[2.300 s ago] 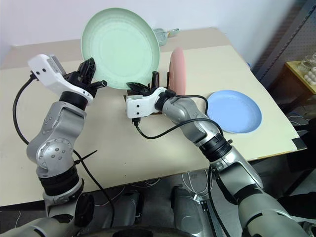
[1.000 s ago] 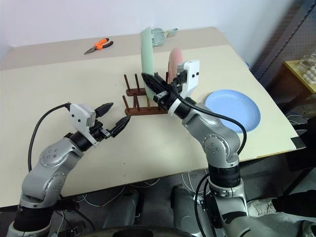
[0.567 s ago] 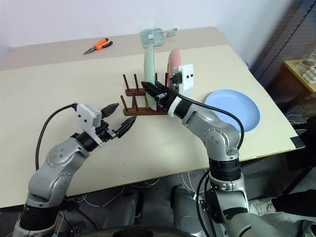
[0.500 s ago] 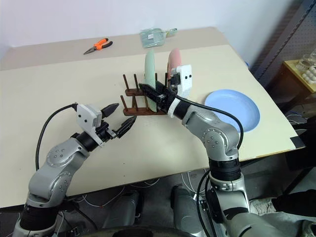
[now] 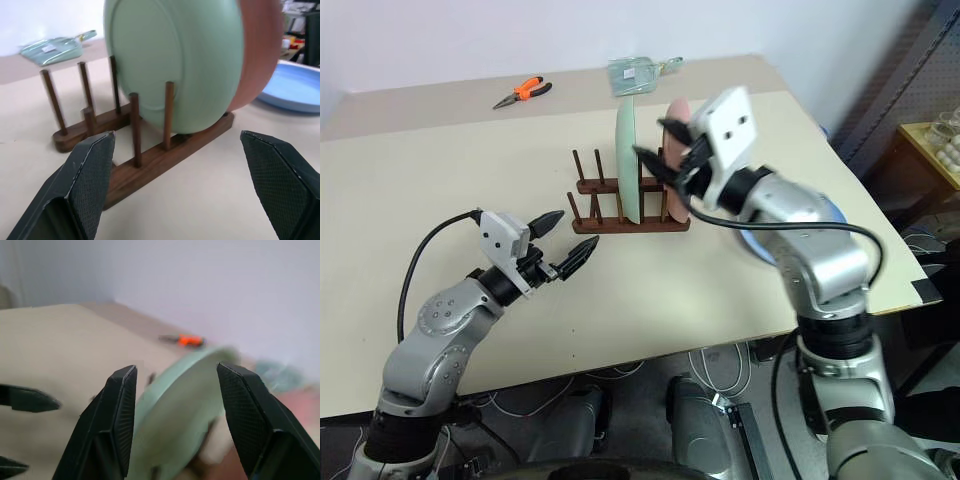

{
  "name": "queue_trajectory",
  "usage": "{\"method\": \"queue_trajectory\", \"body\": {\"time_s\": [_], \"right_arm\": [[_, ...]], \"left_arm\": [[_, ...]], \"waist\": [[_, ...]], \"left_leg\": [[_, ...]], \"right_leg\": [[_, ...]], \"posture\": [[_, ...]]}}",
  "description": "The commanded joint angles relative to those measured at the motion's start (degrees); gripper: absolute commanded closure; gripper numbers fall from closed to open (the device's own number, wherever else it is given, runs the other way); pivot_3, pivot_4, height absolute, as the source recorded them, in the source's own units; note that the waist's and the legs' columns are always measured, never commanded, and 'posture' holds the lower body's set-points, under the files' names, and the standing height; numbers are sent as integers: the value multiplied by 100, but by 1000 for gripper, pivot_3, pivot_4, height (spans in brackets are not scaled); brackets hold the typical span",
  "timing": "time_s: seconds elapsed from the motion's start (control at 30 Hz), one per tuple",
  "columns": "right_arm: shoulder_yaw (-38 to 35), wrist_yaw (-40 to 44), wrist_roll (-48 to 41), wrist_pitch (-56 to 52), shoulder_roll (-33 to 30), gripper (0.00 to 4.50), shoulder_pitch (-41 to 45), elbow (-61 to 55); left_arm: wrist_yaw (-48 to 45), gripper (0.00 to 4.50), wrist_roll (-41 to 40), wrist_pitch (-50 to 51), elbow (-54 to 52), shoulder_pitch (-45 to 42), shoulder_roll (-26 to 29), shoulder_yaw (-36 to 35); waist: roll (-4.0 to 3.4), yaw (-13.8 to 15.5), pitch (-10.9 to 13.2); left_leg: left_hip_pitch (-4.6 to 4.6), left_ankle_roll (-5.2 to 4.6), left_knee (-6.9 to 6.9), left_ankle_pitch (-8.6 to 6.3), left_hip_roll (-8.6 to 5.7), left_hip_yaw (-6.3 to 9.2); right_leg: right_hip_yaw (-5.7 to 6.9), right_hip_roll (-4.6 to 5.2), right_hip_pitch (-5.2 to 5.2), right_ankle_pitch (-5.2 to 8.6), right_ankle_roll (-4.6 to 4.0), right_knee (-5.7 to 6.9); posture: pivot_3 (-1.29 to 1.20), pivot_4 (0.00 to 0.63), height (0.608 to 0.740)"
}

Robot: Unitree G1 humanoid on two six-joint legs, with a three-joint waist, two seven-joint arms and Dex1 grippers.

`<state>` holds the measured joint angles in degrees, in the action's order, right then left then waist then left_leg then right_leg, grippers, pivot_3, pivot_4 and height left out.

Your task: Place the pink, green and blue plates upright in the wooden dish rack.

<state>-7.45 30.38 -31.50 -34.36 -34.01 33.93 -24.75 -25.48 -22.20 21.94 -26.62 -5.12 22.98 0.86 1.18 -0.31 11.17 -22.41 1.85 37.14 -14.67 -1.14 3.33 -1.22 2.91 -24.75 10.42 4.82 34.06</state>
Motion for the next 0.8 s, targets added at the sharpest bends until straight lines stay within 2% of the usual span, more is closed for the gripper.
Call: {"method": "queue_trajectory", "body": {"time_s": [0.03,0.07,0.13,0.23,0.4,0.5,0.63,0.73,0.8], "right_arm": [[-1064,389,-8,-76,-743,1411,-926,95],[-1147,464,-3,-195,-900,1091,-1334,44],[-966,570,217,-248,-1169,168,-2097,-111],[-397,228,966,-44,-1132,73,-2773,-29],[339,-570,2042,73,-785,73,-2932,722],[443,-748,2394,255,-726,920,-2855,1085],[378,-703,2471,330,-699,2835,-2736,1133],[366,-717,2651,528,-779,4452,-2621,1060],[279,-722,2754,839,-834,4452,-2443,869]], "left_arm": [[-168,379,73,-262,130,-153,28,-81],[-247,379,94,-308,198,-193,38,-35],[-413,379,111,-361,318,-284,45,76],[-638,379,186,-455,477,-418,33,276],[-710,379,239,-526,658,-611,-130,371],[-720,379,262,-534,693,-644,-157,389],[-731,379,274,-533,650,-594,-154,381],[-699,379,300,-528,625,-562,-164,366],[-639,379,345,-566,628,-533,-163,308]], "waist": [[3,81,-2],[4,103,-3],[-2,90,-3],[-7,3,-3],[-8,-59,-3],[-9,-37,-3],[-8,-29,-2],[-8,-33,-2],[-8,-42,-2]], "left_leg": [[2,-5,2,-3,0,1],[3,-7,3,-4,-2,-1],[3,-9,3,-5,-1,-7],[11,-10,2,-6,3,-19],[13,-10,4,-6,6,-19],[9,-10,4,-6,3,-17],[7,-10,9,-6,2,-16],[7,-10,9,-6,2,-15],[7,-10,9,-6,2,-15]], "right_leg": [[2,2,8,0,-2,-8],[2,3,11,1,-2,-11],[-1,5,12,1,-3,-16],[-10,1,8,5,4,-8],[-11,-6,5,5,5,-2],[-11,-5,4,5,5,-3],[-12,-4,5,5,6,-3],[-11,-4,5,5,6,-3],[-12,-4,5,5,7,-3]], "posture": [[0,150,739],[0,150,739],[0,150,739],[0,150,739],[0,150,739],[0,150,739],[0,150,739],[0,150,739],[0,150,739]]}}
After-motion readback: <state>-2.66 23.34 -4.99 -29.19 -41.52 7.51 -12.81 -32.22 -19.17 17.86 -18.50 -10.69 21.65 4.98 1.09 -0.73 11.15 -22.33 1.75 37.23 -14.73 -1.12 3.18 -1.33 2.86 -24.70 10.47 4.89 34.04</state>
